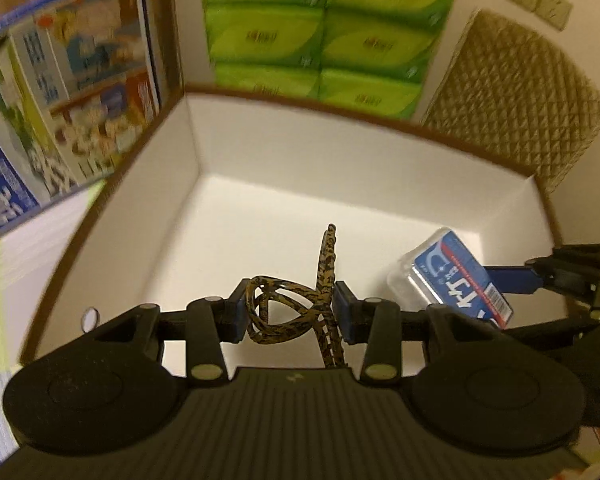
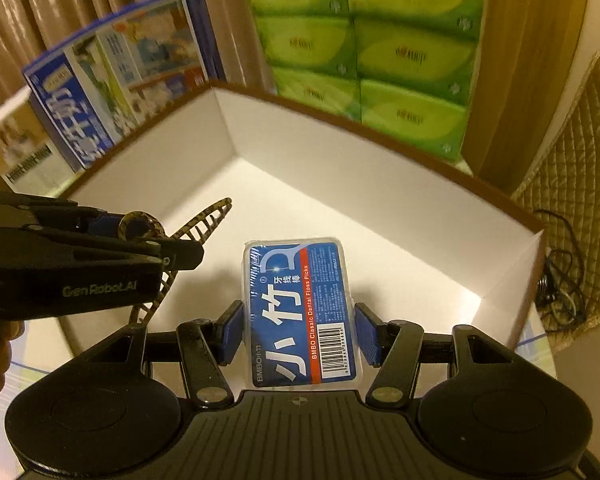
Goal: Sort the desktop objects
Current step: 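Carry the toothpick case and hair clip with both tools into the brown box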
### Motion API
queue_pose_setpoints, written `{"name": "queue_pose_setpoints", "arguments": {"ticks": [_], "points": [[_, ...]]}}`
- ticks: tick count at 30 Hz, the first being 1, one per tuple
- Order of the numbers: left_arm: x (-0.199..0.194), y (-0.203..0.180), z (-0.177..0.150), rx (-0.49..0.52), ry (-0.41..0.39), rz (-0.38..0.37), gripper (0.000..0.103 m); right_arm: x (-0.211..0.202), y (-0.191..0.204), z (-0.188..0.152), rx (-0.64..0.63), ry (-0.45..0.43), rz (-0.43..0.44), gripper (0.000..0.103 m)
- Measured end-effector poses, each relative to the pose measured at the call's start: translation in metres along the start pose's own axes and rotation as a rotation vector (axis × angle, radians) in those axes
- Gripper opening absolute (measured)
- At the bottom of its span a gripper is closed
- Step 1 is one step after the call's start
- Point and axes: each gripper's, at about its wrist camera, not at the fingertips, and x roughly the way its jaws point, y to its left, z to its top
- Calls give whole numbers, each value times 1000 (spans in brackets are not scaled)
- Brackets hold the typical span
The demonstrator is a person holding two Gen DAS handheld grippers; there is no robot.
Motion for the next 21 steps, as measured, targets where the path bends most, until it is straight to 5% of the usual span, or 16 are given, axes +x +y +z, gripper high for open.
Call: {"name": "queue_pose_setpoints", "arguments": {"ticks": [9, 21], "points": [[39, 11, 1, -22, 151, 39, 37, 33, -5, -1, 1, 108, -7, 55], [39, 14, 6, -7, 188, 48, 37, 40, -6, -2, 13, 141, 10, 55]]}}
